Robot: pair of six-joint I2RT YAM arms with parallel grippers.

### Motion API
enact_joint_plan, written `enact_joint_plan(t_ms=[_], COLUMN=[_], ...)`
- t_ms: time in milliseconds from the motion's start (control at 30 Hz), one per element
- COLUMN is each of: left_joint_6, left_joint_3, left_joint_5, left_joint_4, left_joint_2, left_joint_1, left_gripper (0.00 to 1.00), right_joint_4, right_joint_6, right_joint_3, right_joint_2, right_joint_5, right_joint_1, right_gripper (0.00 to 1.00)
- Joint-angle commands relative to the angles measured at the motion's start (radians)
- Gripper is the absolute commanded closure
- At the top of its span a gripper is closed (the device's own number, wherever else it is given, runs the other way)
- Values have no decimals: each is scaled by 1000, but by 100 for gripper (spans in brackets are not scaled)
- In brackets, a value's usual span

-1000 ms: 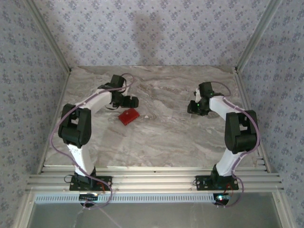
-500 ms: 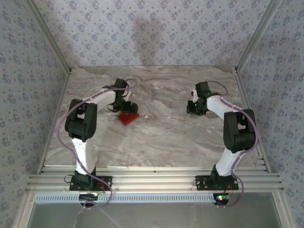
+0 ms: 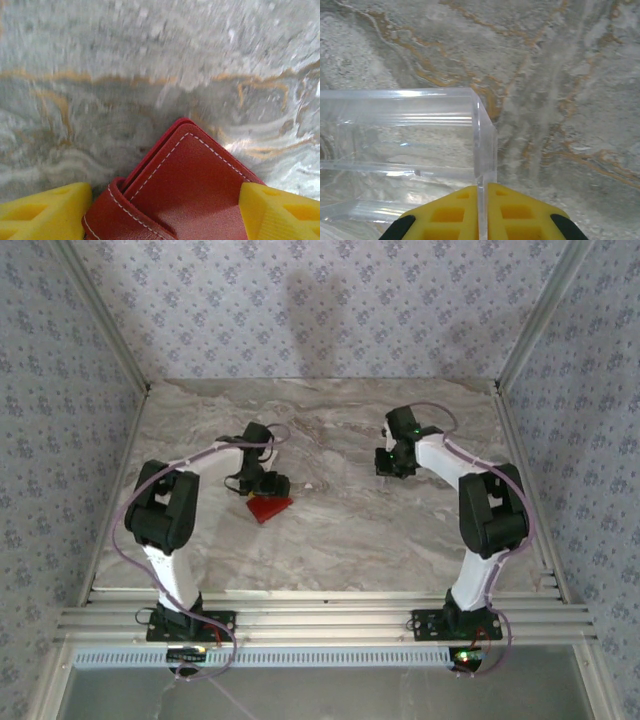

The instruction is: Take the credit cards out of the card holder

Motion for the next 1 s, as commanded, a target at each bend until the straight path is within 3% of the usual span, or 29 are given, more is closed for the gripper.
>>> enact_joint_plan(t_ms=[0, 367, 733, 967], left_joint_6=[-83, -315, -457, -477], left_joint_3=[-78, -243, -300, -298], left_joint_5=[28, 69, 94, 96], left_joint_4=[-60, 78, 153, 158], left_joint_2=[-55, -194, -248, -250], left_joint_1=[-19, -114, -189, -219], left_gripper=[23, 14, 11, 11], right_joint_4=[-38, -109, -126, -123], right_joint_6=[63, 104, 131, 149], right_joint_3=[68, 240, 295, 302], right_joint_2=[38, 168, 239, 241], right_joint_5=[31, 88, 139, 140], right_joint_1=[45, 174, 190, 200], right_gripper=[89, 90, 88, 76])
